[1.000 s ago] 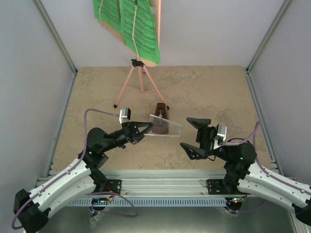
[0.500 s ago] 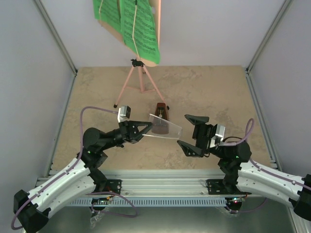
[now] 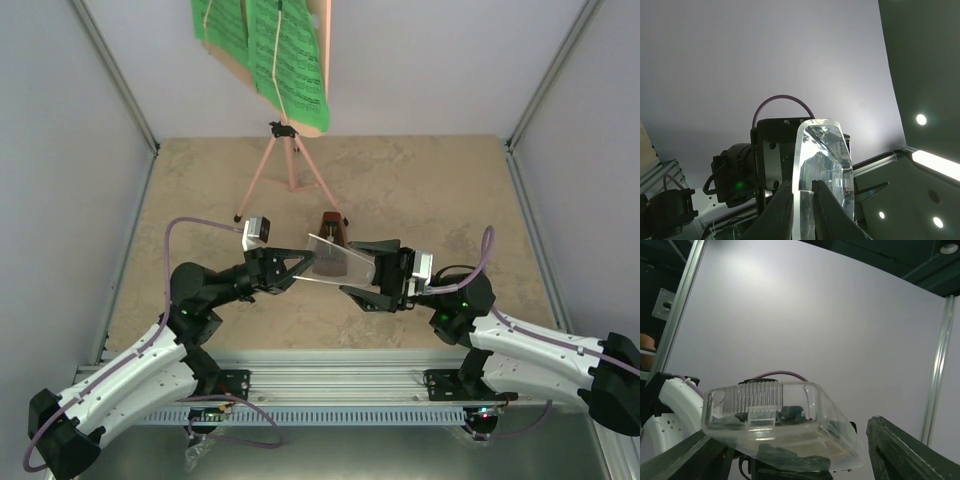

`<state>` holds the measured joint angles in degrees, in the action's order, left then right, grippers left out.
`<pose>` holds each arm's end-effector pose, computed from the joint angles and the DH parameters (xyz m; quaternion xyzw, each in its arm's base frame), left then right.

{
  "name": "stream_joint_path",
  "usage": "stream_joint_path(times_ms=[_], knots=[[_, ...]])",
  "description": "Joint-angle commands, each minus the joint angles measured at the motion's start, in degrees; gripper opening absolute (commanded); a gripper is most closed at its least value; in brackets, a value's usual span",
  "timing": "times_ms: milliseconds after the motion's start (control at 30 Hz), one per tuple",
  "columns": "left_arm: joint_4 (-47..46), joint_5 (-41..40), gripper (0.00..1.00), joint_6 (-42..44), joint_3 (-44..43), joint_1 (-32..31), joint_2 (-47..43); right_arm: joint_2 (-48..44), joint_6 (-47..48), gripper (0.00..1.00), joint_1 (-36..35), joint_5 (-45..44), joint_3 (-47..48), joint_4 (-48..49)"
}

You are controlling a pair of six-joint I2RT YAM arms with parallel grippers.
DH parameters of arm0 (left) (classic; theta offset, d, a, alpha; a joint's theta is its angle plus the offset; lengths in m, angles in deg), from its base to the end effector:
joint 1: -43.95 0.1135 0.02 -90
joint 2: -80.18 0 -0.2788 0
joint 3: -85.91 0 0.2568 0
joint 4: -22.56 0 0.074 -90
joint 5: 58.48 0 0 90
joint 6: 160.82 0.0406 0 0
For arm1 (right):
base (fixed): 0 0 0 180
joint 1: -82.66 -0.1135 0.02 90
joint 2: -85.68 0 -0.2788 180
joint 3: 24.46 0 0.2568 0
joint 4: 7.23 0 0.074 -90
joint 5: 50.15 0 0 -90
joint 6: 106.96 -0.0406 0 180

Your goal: Pack up the instrument practice props

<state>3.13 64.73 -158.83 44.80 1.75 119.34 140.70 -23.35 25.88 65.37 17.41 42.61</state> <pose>0.1043 -0.1246 0.3377 0.0072 0.5894 -0.7858 0.1871 0.0944 0.1760 0.3496 -0.3649 0.3119 0.5409 0.6906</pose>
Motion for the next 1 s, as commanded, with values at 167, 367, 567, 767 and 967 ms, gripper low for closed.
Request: stream_joint_path(times_ms=[167, 367, 567, 767, 967], knots=[[-6.5, 1.3, 0.02, -2.4, -1.6, 0.3, 0.6, 1.5, 0.2, 0.67, -0.3, 4.0, 2.1, 5.6], [-7.3, 1.3, 0.01, -2.7, -1.5, 0.3, 0.9, 2.4, 0.1, 0.71, -0.3, 4.7, 2.9, 5.8], [-7.4, 1.2, 0.01, -2.9, -1.3, 0.3, 0.9, 3.2, -0.5, 0.63, -0.3, 5.4, 3.6, 6.8], [-7.6, 1.2, 0.01, -3.1, -1.2, 0.3, 0.7, 3.6, -1.1, 0.53, -0.3, 6.2, 4.1, 6.9], [-8.7, 0.7, 0.24, -3.4, -0.2, 0.3, 0.4, 2.3, -0.8, 0.51, -0.3, 4.9, 3.5, 4.9]])
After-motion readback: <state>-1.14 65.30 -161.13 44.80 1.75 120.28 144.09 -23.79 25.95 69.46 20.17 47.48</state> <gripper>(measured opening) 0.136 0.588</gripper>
